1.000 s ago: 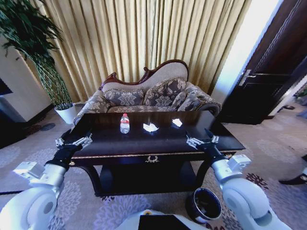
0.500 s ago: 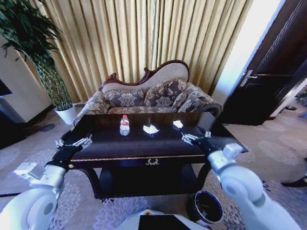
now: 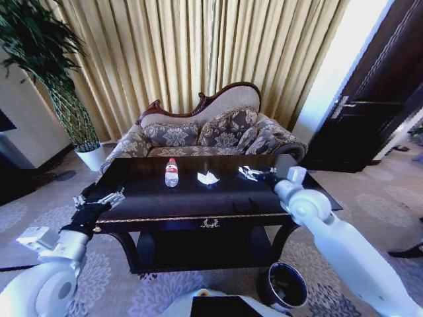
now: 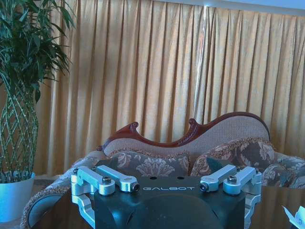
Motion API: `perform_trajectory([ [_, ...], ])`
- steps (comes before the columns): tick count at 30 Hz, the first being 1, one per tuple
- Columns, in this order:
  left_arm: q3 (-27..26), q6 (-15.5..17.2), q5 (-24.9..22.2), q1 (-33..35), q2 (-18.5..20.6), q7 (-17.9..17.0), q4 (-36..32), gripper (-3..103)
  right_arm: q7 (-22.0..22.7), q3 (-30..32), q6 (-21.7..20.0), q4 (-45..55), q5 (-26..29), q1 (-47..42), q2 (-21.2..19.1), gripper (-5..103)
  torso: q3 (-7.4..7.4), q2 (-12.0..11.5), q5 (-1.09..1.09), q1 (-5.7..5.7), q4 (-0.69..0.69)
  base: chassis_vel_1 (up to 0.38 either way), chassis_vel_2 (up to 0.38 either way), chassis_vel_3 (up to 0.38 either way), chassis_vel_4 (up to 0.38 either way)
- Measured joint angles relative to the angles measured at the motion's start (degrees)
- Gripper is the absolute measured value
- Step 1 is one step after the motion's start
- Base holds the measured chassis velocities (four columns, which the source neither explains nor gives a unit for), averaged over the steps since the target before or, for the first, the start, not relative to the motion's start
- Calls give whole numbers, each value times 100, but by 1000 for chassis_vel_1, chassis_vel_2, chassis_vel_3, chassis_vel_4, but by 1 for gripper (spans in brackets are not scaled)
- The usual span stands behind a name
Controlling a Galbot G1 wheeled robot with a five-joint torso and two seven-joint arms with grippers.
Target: Move to the front of the table and place the trash on the table into the trash bin.
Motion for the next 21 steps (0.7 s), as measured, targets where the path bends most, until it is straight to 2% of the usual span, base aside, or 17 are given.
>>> perform_trajectory([
  [7, 21, 6, 4, -42, 4, -10, 0, 100, 162, -379, -64, -522, -107, 361, 122, 100, 0, 0, 1, 0, -1, 0, 0, 0, 0],
  [8, 23, 11, 5, -49, 3, -14, 0, 100, 242, -605, -77, -838, -170, 561, 221, 100, 0, 0, 1, 0, 0, 0, 0, 0, 0],
  [21, 38, 18, 5, -119, -9, -12, 0, 100, 272, -1175, -79, -1393, -271, 1045, 428, 100, 0, -1, 0, 0, 0, 0, 0, 0, 0],
])
